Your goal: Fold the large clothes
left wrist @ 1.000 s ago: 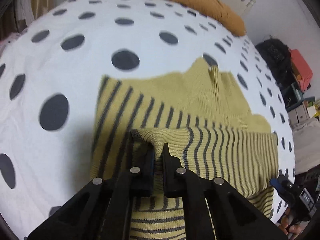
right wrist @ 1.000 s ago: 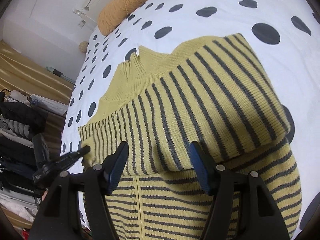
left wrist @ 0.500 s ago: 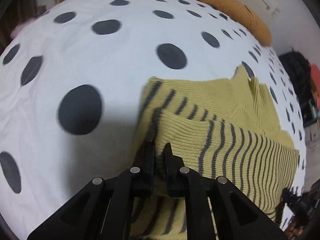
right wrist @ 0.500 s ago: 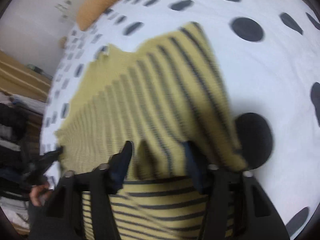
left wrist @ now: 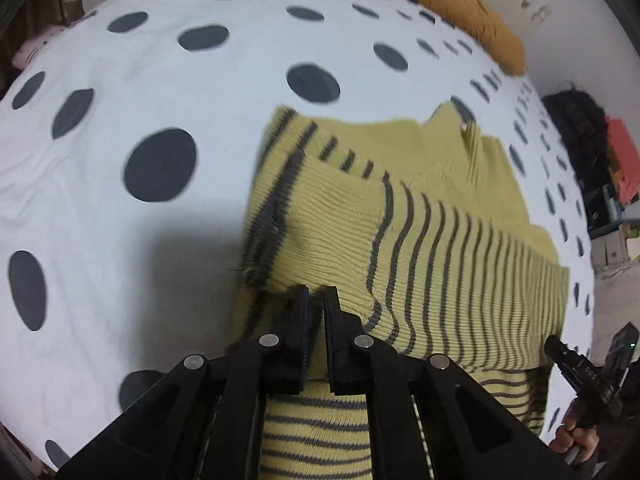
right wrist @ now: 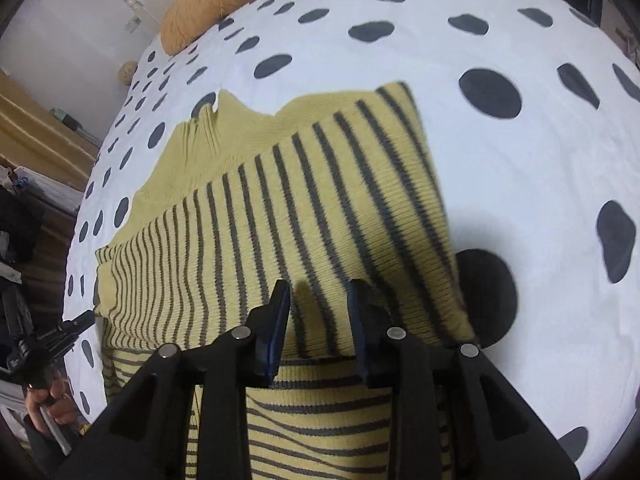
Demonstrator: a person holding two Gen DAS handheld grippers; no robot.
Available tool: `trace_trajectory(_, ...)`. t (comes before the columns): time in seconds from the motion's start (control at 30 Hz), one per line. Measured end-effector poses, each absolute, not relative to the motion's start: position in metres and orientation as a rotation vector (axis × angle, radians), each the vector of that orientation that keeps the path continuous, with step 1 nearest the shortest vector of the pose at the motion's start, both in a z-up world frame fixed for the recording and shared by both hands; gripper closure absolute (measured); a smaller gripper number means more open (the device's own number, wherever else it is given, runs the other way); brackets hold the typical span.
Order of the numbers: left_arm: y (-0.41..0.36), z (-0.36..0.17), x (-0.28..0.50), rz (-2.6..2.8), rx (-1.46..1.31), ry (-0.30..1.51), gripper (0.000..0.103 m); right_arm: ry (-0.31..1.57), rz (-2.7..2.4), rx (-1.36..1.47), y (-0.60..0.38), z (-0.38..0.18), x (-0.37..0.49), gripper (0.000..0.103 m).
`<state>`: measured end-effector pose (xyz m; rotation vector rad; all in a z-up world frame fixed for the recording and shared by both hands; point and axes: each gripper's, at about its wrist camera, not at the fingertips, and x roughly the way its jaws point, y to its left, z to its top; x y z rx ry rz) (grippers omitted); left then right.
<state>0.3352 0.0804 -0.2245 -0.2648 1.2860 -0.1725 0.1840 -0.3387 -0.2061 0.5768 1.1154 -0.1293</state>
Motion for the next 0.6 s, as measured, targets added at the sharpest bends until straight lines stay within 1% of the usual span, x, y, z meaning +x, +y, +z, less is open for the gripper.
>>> trace_trajectory(0.03, 0.077, -0.232, 0.338, -0.174, -0.267, 1.299, 0.086, 1.124, -0.134, 0.575, -0.338, -0.210, 0.186, 0.072)
trace_trajectory(0.07, 0.074, -0.238, 0.340, -0.167, -0.258, 1.298, 0.085, 1.135, -0.136, 0.570, -0.336, -0.214, 0.187, 0.072)
trace_trajectory(0.1, 0.075, -0.242, 0.341, -0.146, -0.241, 1.290, 0.085, 1.145, -0.140, 0.559, -0.335, -0.217, 0.189, 0.072)
trace_trajectory(0.17, 0.087, -0.248, 0.344, -0.105, -0.300, 1.299, 0.086, 1.169, -0.159, 0.533, -0.336, -0.222, 0.192, 0.073)
trace_trajectory(0.23, 0.102, -0.249, 0.341, -0.080, -0.360, 1.302, 0.090, 1.179, -0.174, 0.542, -0.341, -0.224, 0.191, 0.075)
trace_trajectory(0.27, 0.107, -0.249, 0.338, -0.060, -0.358, 1.302, 0.103, 1.184, -0.180, 0.556, -0.346, -0.225, 0.189, 0.075)
trace_trajectory(0.33, 0.119, -0.246, 0.328, 0.047, -0.287, 1.293, 0.102, 1.188, -0.195, 0.570, -0.354, -0.226, 0.185, 0.075)
trace_trajectory(0.43, 0.148, -0.236, 0.315, 0.130, -0.313, 1.302, 0.102, 1.180, -0.217, 0.588, -0.363, -0.220, 0.177, 0.077)
trace_trajectory(0.47, 0.155, -0.231, 0.313, 0.116, -0.341, 1.286, 0.102, 1.162, -0.211, 0.601, -0.365, -0.214, 0.174, 0.074)
trace_trajectory(0.53, 0.154, -0.220, 0.315, 0.088, -0.340, 1.263, 0.103, 1.118, -0.200, 0.589, -0.363, -0.200, 0.173, 0.072)
trace_trajectory(0.6, 0.137, -0.208, 0.322, 0.012, -0.321, 1.220, 0.098, 1.074, -0.160, 0.565, -0.355, -0.186, 0.178, 0.063)
